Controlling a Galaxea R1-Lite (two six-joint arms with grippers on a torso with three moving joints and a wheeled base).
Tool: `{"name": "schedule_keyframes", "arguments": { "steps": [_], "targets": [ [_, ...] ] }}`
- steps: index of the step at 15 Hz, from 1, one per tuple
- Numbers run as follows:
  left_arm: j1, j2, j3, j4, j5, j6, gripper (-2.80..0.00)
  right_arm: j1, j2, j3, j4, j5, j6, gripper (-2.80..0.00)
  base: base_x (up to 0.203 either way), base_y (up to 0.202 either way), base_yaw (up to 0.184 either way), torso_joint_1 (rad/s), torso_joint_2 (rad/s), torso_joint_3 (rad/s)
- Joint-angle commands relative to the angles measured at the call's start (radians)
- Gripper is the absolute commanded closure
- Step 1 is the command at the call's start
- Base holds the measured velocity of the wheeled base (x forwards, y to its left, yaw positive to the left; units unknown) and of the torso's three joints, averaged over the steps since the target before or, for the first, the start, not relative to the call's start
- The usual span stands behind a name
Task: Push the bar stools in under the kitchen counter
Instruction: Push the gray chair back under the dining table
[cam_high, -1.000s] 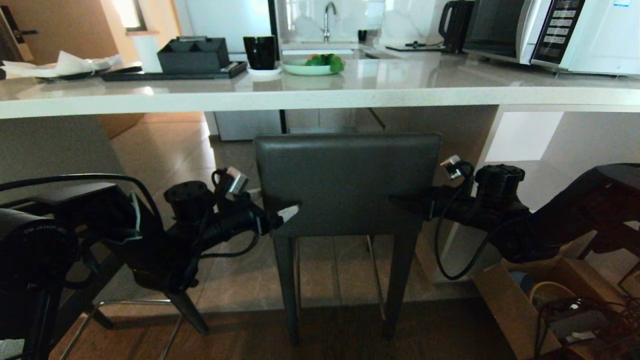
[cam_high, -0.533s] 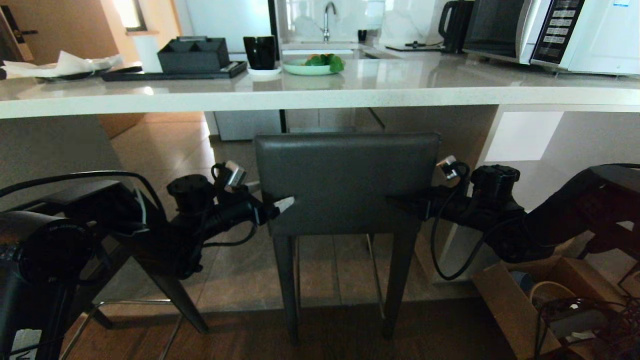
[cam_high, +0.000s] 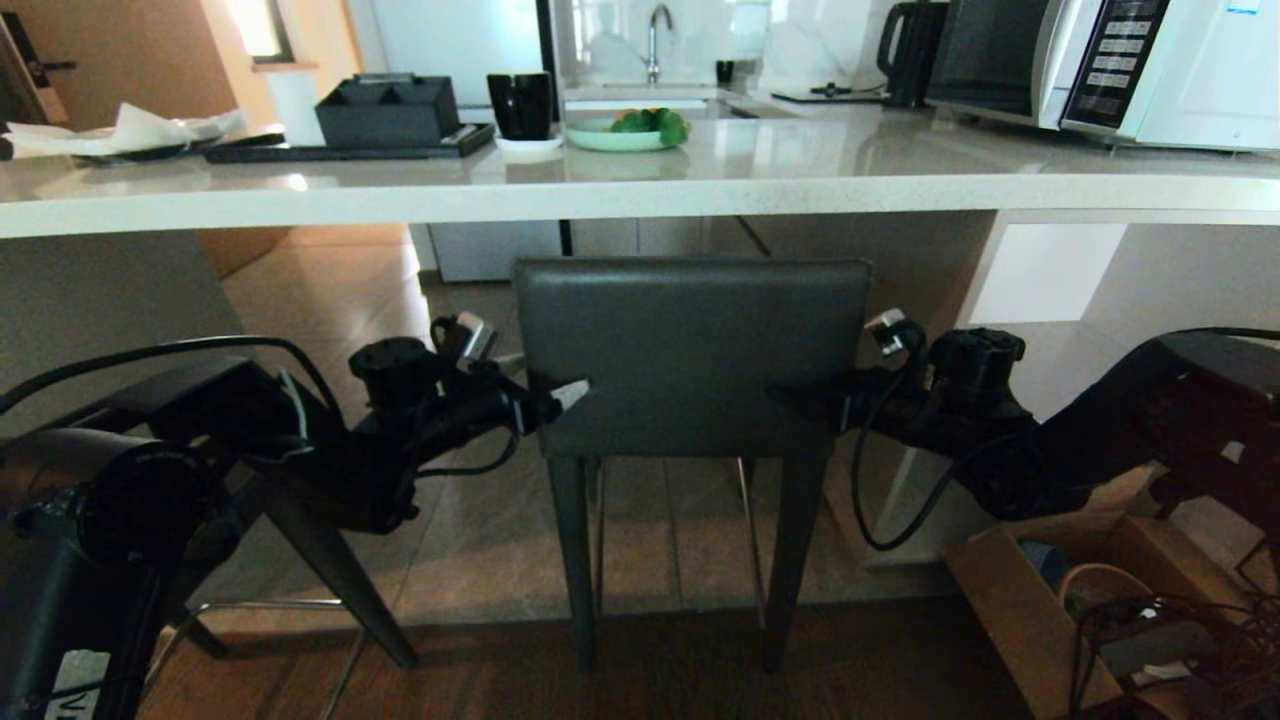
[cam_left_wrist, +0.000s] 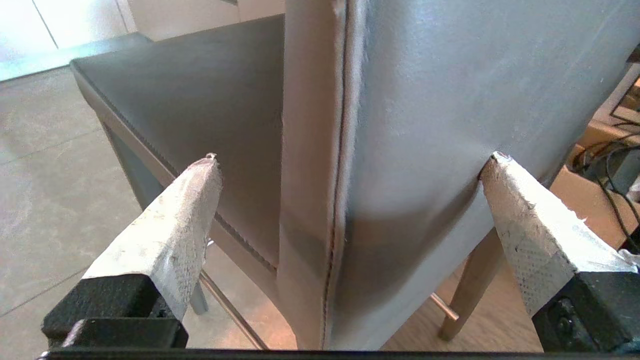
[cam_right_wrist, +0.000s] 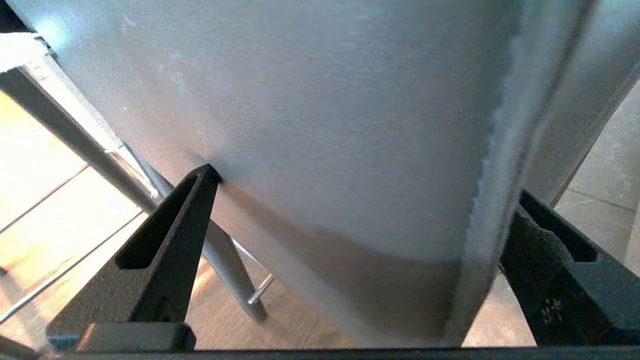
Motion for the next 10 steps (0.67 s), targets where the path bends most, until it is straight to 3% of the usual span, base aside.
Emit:
{"name": "schedule_keyframes", "arguments": {
  "steps": [1,10],
  "targets": [
    [-0.001,0.026,-0.015,-0.006,-0.005,0.000,-2.80,0.001,0.012,-0.016,-0.005,0.001,0.000,-2.80,0.000,0.000,0.000,0.000,0.00,0.000],
    [0.009,0.077,-0.132,0.059,-0.003,0.000,-2.80,-0.011,0.071,-0.150,0.048,-0.067,0.001,-2.80,0.000,0.000,0.000,0.000,0.00,0.000]
  ]
}}
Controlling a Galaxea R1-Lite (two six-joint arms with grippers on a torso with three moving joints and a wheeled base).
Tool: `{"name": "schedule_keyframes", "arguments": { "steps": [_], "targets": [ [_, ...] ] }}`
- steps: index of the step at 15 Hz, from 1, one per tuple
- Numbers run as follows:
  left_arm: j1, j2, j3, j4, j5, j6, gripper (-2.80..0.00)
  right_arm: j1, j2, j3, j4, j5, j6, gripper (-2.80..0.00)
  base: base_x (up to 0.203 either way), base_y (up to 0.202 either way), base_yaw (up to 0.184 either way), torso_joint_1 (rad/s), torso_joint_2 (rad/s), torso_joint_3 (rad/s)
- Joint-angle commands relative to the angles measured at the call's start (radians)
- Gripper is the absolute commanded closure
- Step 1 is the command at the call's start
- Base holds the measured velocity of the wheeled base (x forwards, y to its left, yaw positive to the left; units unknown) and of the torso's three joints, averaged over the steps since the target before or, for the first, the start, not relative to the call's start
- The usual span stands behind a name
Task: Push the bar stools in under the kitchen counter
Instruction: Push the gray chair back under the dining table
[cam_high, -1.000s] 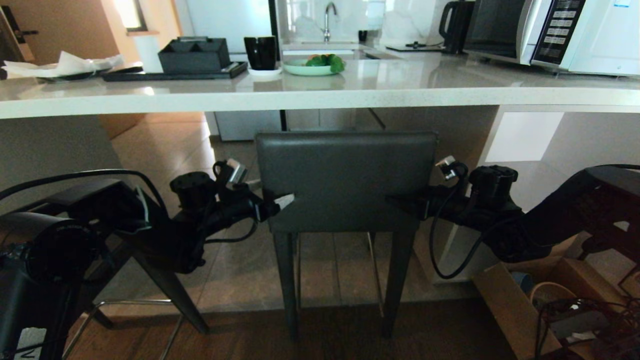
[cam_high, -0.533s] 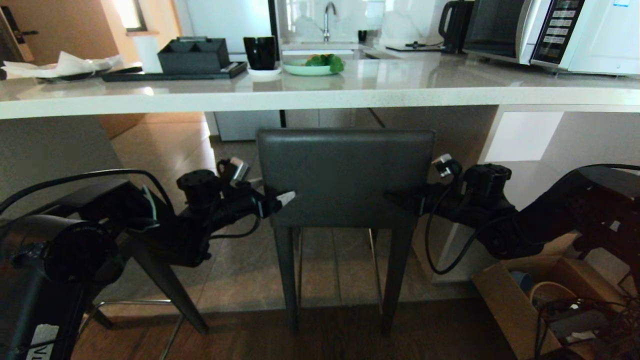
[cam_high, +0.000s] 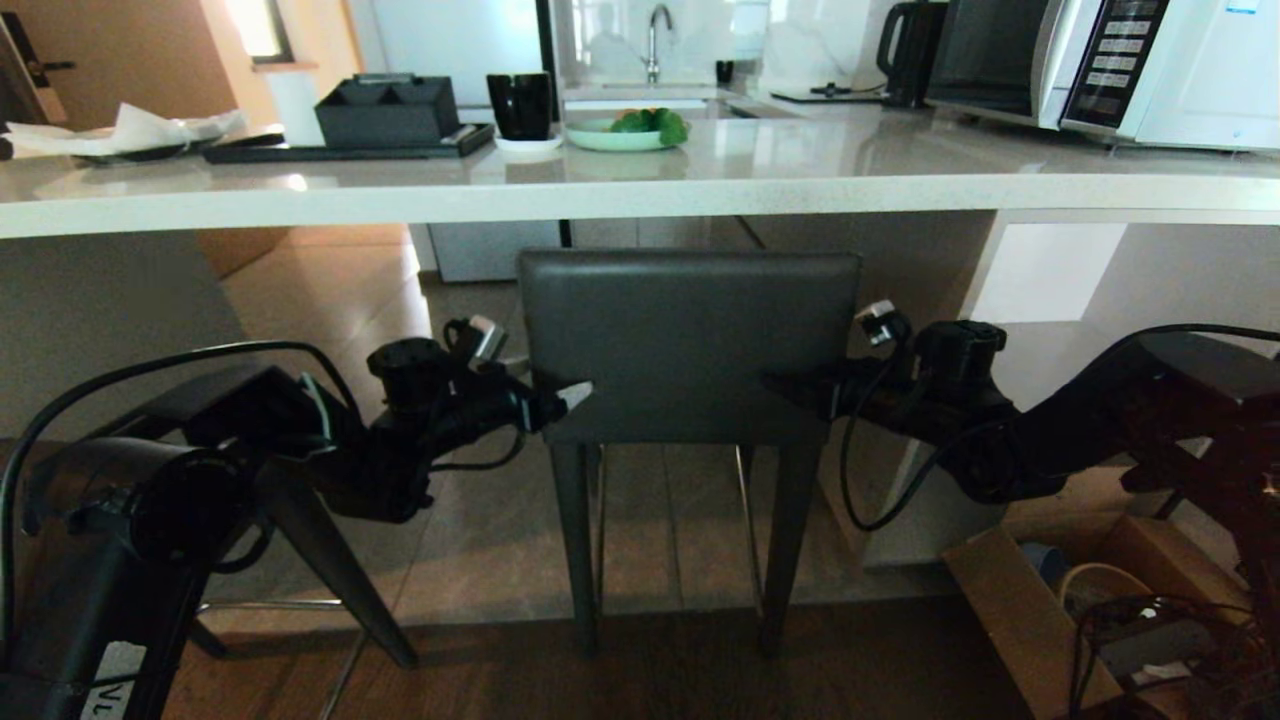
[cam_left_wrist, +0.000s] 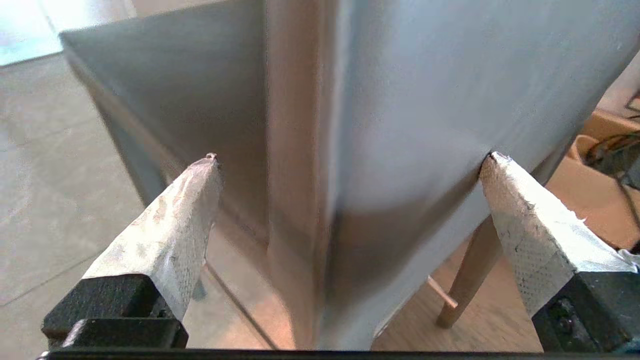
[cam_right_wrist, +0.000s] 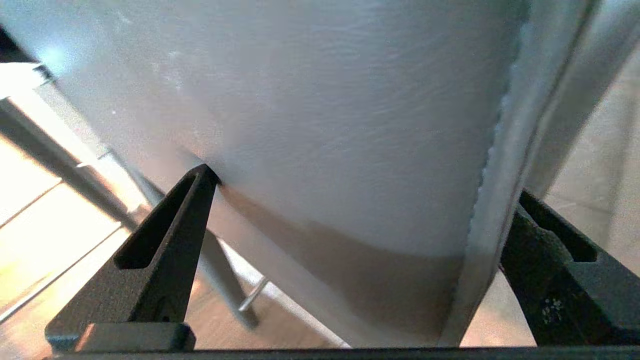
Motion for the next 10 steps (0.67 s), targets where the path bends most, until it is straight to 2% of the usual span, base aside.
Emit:
{"name": "schedule_keyframes", "arguments": {
  "steps": [1,7,10],
  "targets": [
    [0.001,0.005,-0.012,-0.007,-0.005,-0.001,-2.80,-0.004,0.019,-0.026,-0.005,-0.007,0.000,-2.80,0.000,0.000,0.000,0.000,0.00,0.000],
    [-0.006,-0.036,0.029,-0.022,-0.006,0.002,-2.80,-0.003,-0.005,0.014,-0.011,-0.008,0.000,-2.80,0.000,0.000,0.000,0.000,0.00,0.000],
    [-0.003,-0.071,0.131,-0.085,-0.007,0.002,-2.80,-0.018,-0.044,0.069,-0.016,-0.006,0.002,-2.80,0.000,0.000,0.000,0.000,0.00,0.000]
  ]
}}
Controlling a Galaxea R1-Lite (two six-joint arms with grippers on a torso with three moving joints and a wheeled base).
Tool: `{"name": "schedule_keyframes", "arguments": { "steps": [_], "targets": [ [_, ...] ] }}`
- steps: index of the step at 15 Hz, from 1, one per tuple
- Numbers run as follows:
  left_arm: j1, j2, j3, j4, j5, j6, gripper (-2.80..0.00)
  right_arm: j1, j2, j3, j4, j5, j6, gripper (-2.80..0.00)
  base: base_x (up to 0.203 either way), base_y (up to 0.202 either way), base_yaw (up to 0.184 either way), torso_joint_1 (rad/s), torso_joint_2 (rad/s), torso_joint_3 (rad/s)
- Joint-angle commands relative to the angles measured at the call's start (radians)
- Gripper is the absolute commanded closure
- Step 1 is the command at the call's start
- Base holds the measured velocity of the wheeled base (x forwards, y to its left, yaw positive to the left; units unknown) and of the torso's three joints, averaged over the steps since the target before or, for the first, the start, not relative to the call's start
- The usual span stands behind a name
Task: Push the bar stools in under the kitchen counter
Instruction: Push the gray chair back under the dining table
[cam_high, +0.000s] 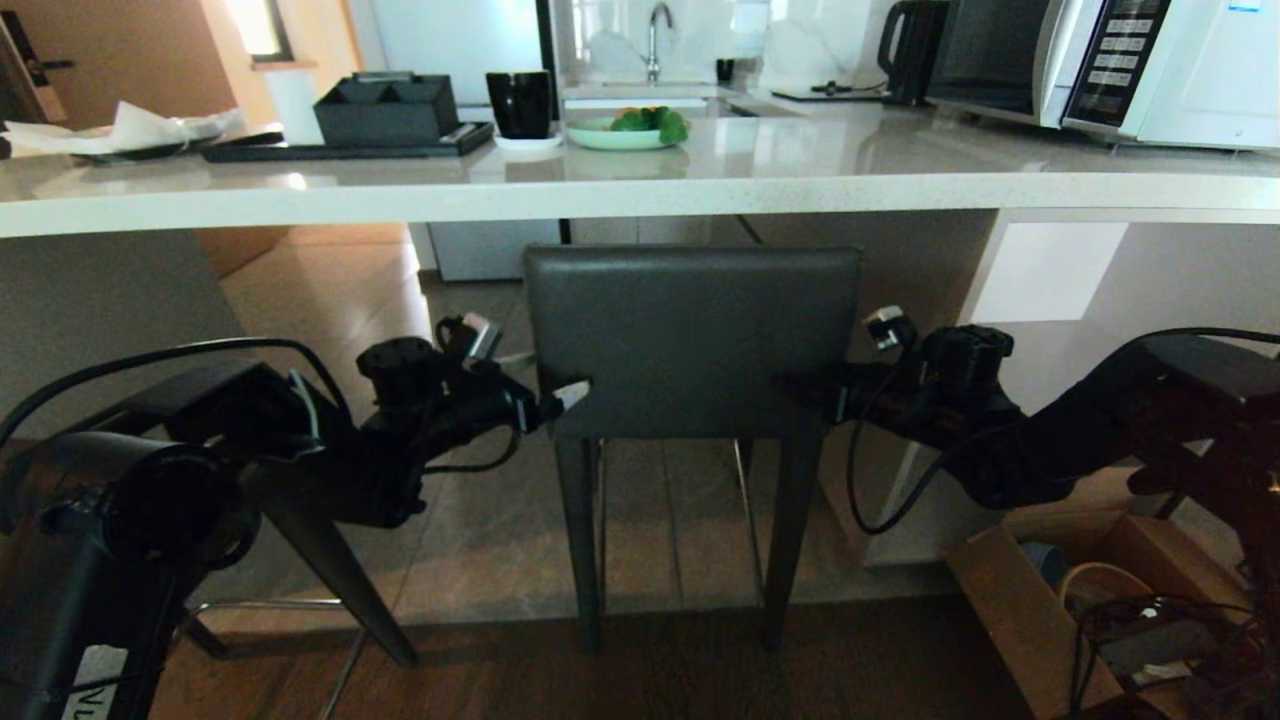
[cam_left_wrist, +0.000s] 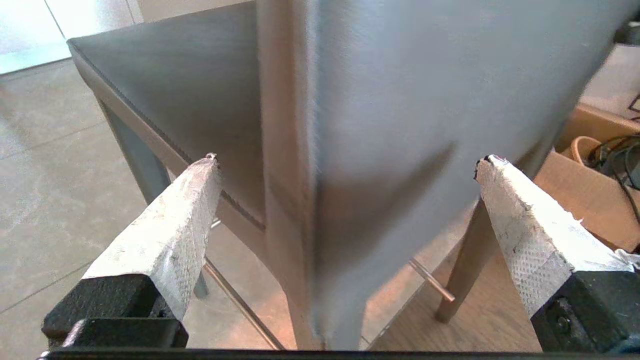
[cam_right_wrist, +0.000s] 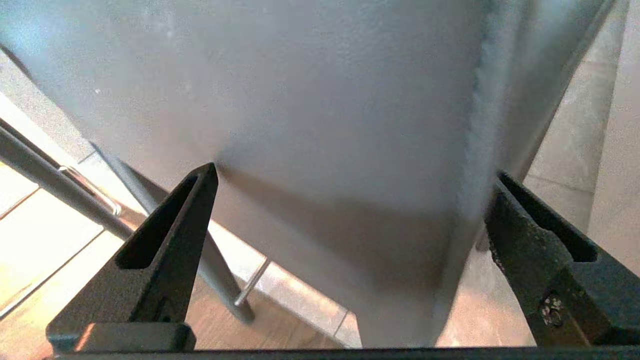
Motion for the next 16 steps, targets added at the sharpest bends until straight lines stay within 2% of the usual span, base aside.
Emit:
{"name": "schedule_keyframes", "arguments": {
  "steps": [1,5,8,11,16],
  "targets": [
    [0.012,-0.030,0.082,-0.058,-0.004,-0.001,-2.80,-0.031,-0.032,0.026,-0.009,0.011,0.002,-2.80,0.000,0.000,0.000,0.000,0.00,0.000],
    [0.043,-0.072,0.159,-0.094,-0.004,-0.001,-2.80,-0.123,-0.070,0.034,-0.003,0.017,0.005,-2.80,0.000,0.000,0.000,0.000,0.00,0.000],
    [0.069,-0.113,0.257,-0.120,-0.003,0.002,-2.80,-0.184,-0.123,0.094,-0.007,0.052,0.004,-2.80,0.000,0.000,0.000,0.000,0.00,0.000],
    [0.089,-0.166,0.434,-0.239,0.008,0.002,-2.80,-0.208,-0.192,0.201,-0.052,0.046,0.003,-2.80,0.000,0.000,0.000,0.000,0.00,0.000],
    [0.076,-0.450,0.772,-0.286,0.130,0.002,-2.80,-0.221,-0.370,0.509,-0.228,0.039,0.031,-2.80,0.000,0.000,0.000,0.000,0.00,0.000]
  ]
}}
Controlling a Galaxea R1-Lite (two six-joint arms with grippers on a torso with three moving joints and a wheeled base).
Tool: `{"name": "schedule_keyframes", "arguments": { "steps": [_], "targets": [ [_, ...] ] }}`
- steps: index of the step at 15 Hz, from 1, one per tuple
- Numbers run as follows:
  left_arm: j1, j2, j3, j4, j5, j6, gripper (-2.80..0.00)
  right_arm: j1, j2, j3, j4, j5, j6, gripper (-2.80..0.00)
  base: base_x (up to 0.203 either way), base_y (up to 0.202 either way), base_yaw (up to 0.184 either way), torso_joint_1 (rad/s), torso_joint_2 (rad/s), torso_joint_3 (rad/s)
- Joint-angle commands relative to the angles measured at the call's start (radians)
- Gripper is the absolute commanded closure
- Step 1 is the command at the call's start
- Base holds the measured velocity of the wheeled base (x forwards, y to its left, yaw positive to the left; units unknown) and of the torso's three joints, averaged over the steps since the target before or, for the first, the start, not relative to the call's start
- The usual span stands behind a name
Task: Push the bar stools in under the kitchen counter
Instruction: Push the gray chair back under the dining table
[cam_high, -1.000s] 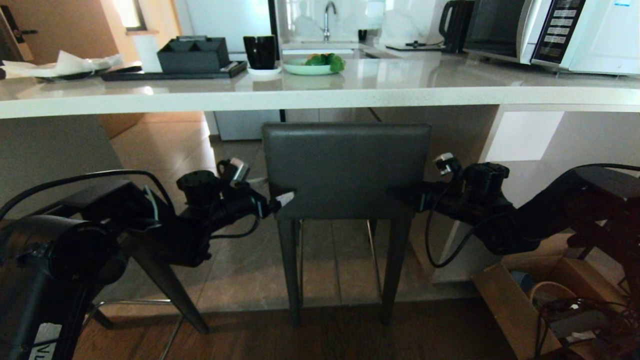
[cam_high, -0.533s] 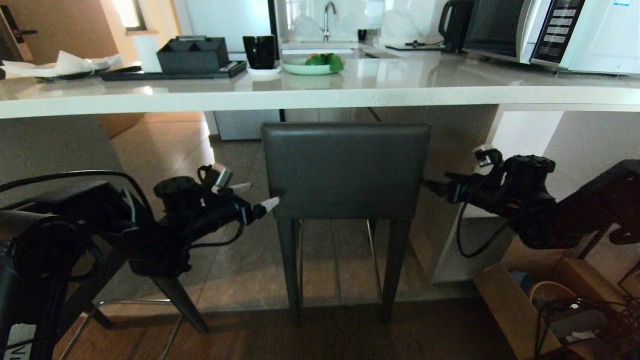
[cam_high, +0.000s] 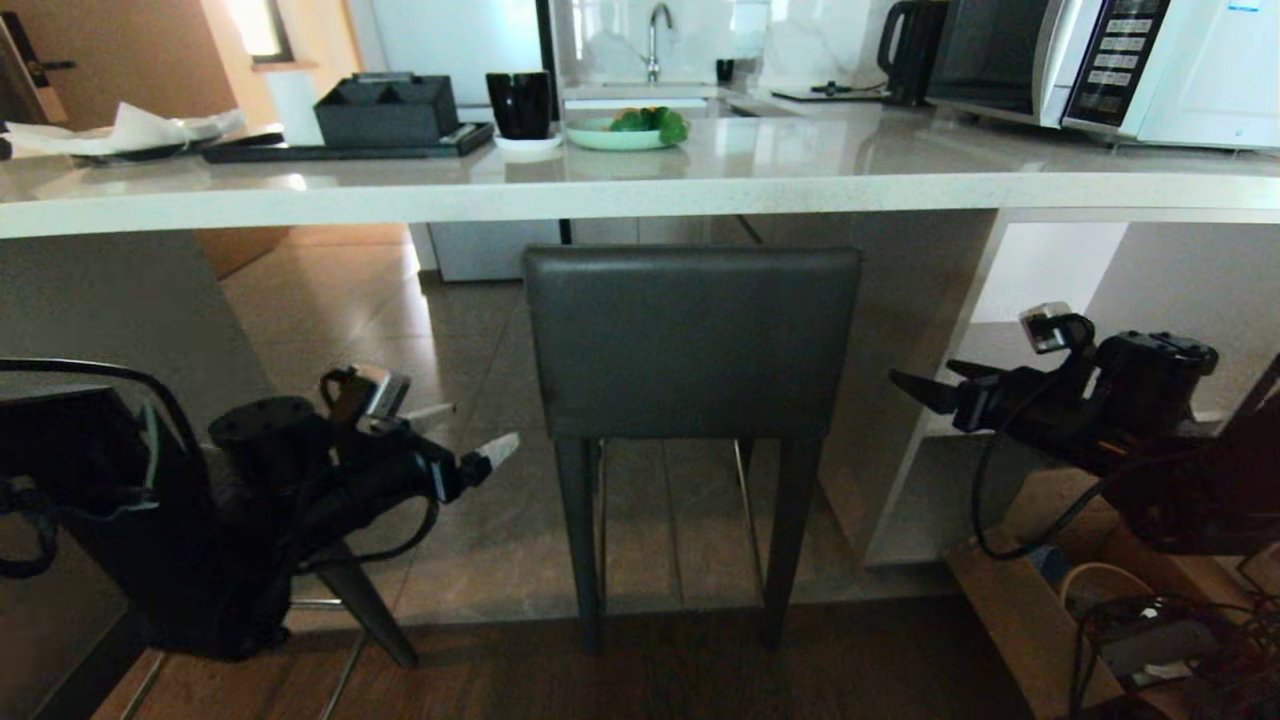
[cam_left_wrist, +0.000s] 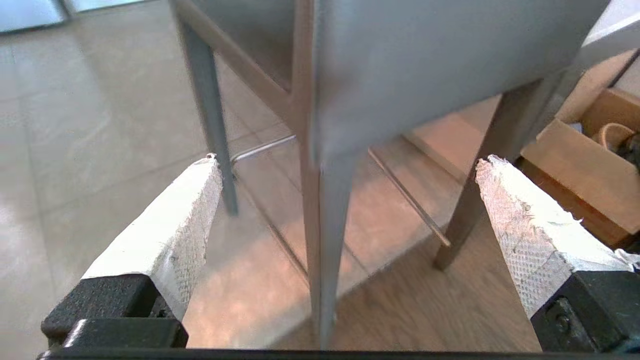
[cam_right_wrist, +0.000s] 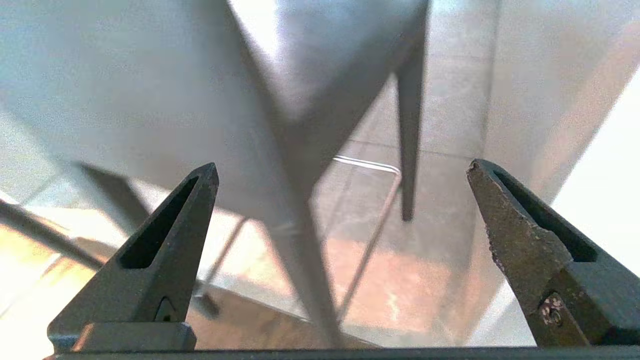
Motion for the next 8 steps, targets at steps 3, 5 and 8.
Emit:
{"name": "schedule_keyframes", "arguments": {
  "steps": [3,5,8],
  "targets": [
    [-0.010,-0.349,0.225,0.047,0.179,-0.010,-2.80,-0.003,-0.310,0.252,-0.078,-0.069,0.032,-2.80,0.000,0.000,0.000,0.000,0.00,0.000],
    [-0.011,-0.469,0.346,0.064,0.302,-0.022,-2.80,-0.003,-0.453,0.349,-0.055,-0.168,0.038,-2.80,0.000,0.000,0.000,0.000,0.00,0.000],
    [-0.011,-0.607,0.496,0.075,0.498,-0.027,-2.80,-0.003,-0.650,0.472,0.007,-0.284,0.041,-2.80,0.000,0.000,0.000,0.000,0.00,0.000]
  ]
}}
